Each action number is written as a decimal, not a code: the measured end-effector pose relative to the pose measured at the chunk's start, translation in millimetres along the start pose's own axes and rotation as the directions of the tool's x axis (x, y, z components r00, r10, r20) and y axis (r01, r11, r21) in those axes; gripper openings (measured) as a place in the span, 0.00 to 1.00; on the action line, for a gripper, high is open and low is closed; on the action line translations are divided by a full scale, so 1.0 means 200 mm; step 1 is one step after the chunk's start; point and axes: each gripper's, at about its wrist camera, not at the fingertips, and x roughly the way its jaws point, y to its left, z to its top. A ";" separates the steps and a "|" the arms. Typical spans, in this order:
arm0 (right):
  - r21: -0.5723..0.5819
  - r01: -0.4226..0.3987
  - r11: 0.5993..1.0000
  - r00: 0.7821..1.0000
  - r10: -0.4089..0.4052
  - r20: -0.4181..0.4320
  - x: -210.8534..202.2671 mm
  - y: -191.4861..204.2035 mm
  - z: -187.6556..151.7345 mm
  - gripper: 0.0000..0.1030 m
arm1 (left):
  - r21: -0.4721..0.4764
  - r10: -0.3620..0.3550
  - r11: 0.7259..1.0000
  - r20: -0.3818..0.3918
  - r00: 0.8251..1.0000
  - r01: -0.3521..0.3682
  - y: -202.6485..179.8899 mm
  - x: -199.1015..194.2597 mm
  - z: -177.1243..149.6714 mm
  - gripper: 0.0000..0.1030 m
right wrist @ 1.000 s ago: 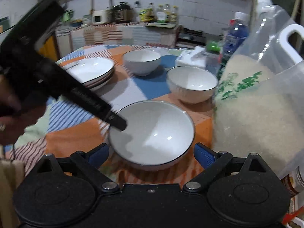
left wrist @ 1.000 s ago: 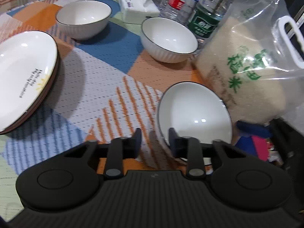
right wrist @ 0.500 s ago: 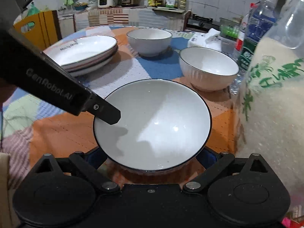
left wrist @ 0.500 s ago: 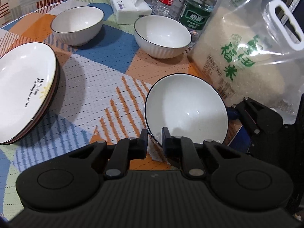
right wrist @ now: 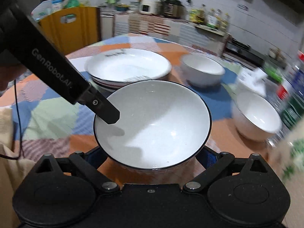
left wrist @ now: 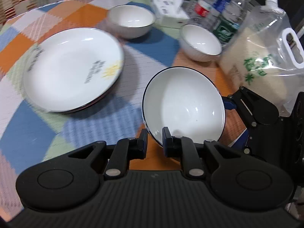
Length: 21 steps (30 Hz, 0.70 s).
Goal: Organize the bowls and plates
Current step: 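Lift the white bowl and carry it toward the plate stack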
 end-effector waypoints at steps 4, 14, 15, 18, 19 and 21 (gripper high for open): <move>-0.024 -0.072 0.997 0.997 0.072 0.012 0.06 0.12 0.05 0.97 | -0.025 0.045 0.999 -0.021 0.999 -0.045 0.12 -0.07 -0.05 0.14; -0.052 -0.152 0.987 0.988 0.153 0.010 0.15 0.30 0.08 0.97 | -0.081 0.124 0.988 -0.057 0.991 -0.128 0.29 -0.10 -0.15 0.14; -0.050 -0.156 0.987 0.988 0.156 0.007 0.16 0.30 0.08 0.97 | -0.085 0.128 0.987 -0.062 0.990 -0.133 0.29 -0.09 -0.15 0.14; -0.047 -0.165 0.985 0.986 0.164 -0.009 0.19 0.33 0.08 0.97 | -0.097 0.139 0.984 -0.083 0.987 -0.147 0.31 -0.06 -0.18 0.14; -0.047 -0.168 0.985 0.986 0.167 -0.018 0.20 0.34 0.07 0.97 | -0.104 0.139 0.984 -0.086 0.986 -0.148 0.32 -0.05 -0.18 0.14; -0.056 -0.161 0.985 0.987 0.160 -0.016 0.21 0.36 0.06 0.97 | -0.107 0.138 0.983 -0.081 0.987 -0.146 0.33 -0.05 -0.19 0.14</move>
